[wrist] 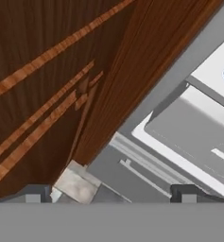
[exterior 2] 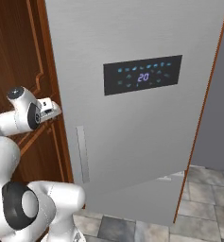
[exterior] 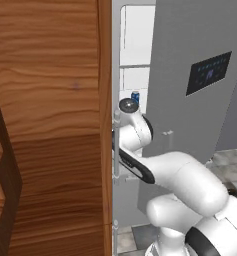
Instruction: Open the fridge, grab two sodas, and place both sodas inside the bowl with ice on the dining counter.
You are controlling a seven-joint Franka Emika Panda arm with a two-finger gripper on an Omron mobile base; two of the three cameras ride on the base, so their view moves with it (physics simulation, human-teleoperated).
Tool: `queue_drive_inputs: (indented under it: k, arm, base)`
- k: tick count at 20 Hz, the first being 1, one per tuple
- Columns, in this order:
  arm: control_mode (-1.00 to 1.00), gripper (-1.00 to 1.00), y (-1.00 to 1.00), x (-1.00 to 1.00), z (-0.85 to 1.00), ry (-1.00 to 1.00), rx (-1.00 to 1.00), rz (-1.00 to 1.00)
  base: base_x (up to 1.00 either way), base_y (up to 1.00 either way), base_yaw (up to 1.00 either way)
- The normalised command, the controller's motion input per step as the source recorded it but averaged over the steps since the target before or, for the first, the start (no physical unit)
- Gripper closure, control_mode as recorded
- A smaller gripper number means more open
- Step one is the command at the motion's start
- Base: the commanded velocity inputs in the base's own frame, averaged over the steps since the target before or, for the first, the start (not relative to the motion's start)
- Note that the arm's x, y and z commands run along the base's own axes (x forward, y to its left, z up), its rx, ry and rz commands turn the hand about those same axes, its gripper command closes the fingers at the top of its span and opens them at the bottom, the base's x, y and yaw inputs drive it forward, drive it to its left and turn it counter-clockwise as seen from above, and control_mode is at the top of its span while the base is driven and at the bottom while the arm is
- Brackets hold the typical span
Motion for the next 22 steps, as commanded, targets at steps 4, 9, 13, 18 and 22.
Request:
queue_drive_inputs:
  k: [4,9,13,18,22]
  arm:
    - [-1.00,-1.00,0.00,0.86,-0.13,0.00,-0.04,0.17]
    - [-1.00,-1.00,-0.03,0.38,-0.10,0.00,-0.06,0.10]
    - [-1.00,-1.00,-0.20,-0.01,0.00,0.00,-0.09,0.00]
    - [-1.00,-1.00,-0.32,-0.13,0.00,0.00,-0.02,-0.07]
    - [-1.00,-1.00,-0.40,-0.10,0.00,0.02,0.00,-0.11]
  base:
    - [0.00,0.00,0.00]
    - [0.00,0.00,0.00]
    - [0.00,0.00,0.00]
    - [0.00,0.00,0.00]
    - [0.00,0.00,0.00]
